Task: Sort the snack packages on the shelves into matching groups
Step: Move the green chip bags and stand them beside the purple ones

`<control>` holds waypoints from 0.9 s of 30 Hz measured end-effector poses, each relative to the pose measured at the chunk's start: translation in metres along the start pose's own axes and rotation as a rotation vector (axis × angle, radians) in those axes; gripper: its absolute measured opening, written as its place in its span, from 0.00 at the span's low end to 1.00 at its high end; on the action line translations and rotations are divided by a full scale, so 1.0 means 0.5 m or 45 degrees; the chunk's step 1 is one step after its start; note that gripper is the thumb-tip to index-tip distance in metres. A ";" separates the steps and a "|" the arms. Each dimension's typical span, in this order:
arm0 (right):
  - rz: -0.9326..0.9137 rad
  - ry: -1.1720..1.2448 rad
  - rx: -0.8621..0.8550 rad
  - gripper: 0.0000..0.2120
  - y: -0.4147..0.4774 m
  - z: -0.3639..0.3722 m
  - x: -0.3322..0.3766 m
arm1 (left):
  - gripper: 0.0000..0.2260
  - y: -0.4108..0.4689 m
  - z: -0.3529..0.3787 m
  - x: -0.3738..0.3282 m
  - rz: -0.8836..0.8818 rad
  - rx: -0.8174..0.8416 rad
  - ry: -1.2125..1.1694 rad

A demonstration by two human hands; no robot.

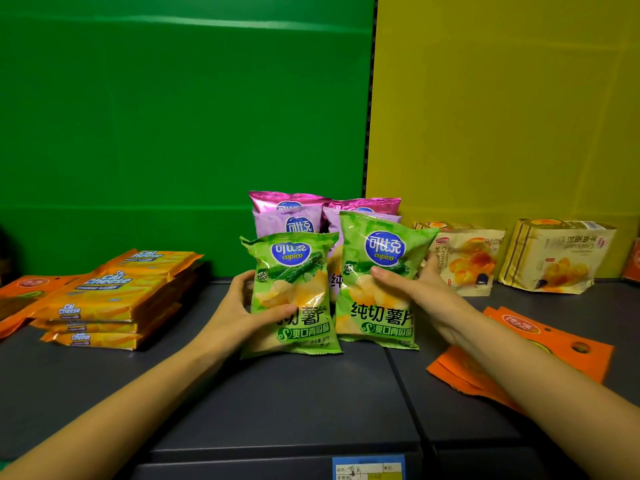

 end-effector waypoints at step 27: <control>0.608 -1.583 -0.652 0.44 -0.246 -0.357 -0.005 | 0.14 -0.065 0.318 -0.135 0.737 0.738 0.993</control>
Point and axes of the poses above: each hand's wrist, its own y-axis towards the middle knuckle, its own z-axis out of the palm, x = y × z, the point moved 4 cm from there along y, towards the middle knuckle, and after that the axes turned 8 degrees about y, right-handed, at the moved point
